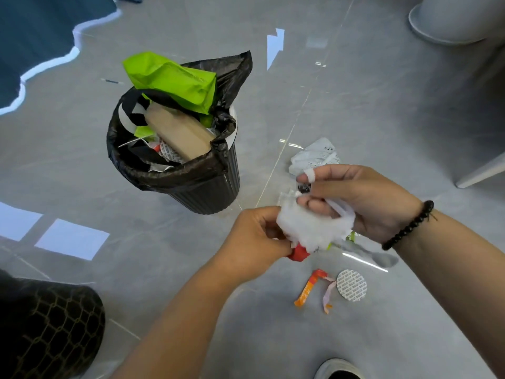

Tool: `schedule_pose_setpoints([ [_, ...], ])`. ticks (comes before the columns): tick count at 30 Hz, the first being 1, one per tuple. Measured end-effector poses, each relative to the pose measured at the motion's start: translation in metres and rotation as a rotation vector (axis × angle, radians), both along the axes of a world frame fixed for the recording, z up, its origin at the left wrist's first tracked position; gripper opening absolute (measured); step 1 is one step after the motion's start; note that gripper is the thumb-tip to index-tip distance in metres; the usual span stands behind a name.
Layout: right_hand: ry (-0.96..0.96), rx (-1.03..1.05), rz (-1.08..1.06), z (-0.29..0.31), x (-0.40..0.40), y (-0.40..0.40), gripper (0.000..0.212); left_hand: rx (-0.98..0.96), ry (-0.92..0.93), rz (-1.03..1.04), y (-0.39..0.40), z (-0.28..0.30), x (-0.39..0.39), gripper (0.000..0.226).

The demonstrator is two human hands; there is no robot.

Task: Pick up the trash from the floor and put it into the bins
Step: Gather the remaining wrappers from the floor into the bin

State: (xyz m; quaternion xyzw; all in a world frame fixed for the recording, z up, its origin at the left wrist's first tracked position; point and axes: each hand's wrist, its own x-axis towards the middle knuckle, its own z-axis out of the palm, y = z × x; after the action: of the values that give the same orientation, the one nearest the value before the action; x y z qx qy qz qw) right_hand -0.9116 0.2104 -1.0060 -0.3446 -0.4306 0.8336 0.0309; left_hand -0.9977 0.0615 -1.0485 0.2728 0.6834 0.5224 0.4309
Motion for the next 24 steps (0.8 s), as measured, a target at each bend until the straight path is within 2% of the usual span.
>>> schedule_pose_setpoints([
  [3,0.018,-0.069,0.019,-0.008,-0.007,0.004,0.029,0.08,-0.229,0.155,0.0,0.008,0.001,0.034],
  [5,0.002,-0.055,0.069,-0.017,-0.005,-0.004,0.038,0.166,-0.465,0.301,0.002,0.011,0.004,0.032],
  [6,-0.002,-0.133,0.043,-0.024,-0.004,-0.009,0.038,0.209,-0.573,0.379,0.003,0.012,0.005,0.031],
  [7,-0.022,-0.19,-0.002,-0.032,-0.004,-0.013,0.028,0.243,-0.647,0.466,0.004,0.013,0.005,0.029],
  [8,-0.057,-0.179,-0.02,-0.037,-0.003,-0.02,0.014,0.258,-0.683,0.562,0.005,0.012,0.005,0.03],
  [10,-0.141,-0.022,0.024,-0.04,-0.003,-0.035,0.018,0.209,-0.675,0.722,0.006,0.007,0.005,0.027],
  [12,-0.185,0.18,0.108,-0.038,0.003,-0.043,0.021,0.086,-0.461,0.785,0.005,0.002,0.006,0.022],
  [13,-0.194,0.3,0.162,-0.033,0.007,-0.044,0.022,0.016,-0.223,0.758,0.002,-0.003,0.006,0.022],
  [15,-0.264,0.639,0.278,-0.021,0.013,-0.038,0.022,-0.026,0.375,0.535,-0.003,-0.007,0.007,0.021],
  [16,-0.298,0.825,0.326,-0.014,0.014,-0.035,0.02,0.006,0.611,0.4,-0.004,-0.009,0.006,0.017],
  [17,-0.315,0.962,0.346,-0.008,0.015,-0.031,0.018,0.02,0.755,0.285,-0.004,-0.008,0.005,0.013],
  [20,-0.274,1.134,0.201,0.005,0.016,-0.03,0.019,-0.008,0.845,0.061,0.004,0.009,-0.006,0.009],
  [22,-0.18,1.024,0.013,0.009,0.014,-0.031,0.017,-0.025,0.819,-0.052,0.012,0.029,-0.021,0.011],
  [24,-0.042,0.853,-0.127,0.014,0.01,-0.035,0.017,-0.064,0.631,-0.127,0.015,0.052,-0.037,0.011],
])
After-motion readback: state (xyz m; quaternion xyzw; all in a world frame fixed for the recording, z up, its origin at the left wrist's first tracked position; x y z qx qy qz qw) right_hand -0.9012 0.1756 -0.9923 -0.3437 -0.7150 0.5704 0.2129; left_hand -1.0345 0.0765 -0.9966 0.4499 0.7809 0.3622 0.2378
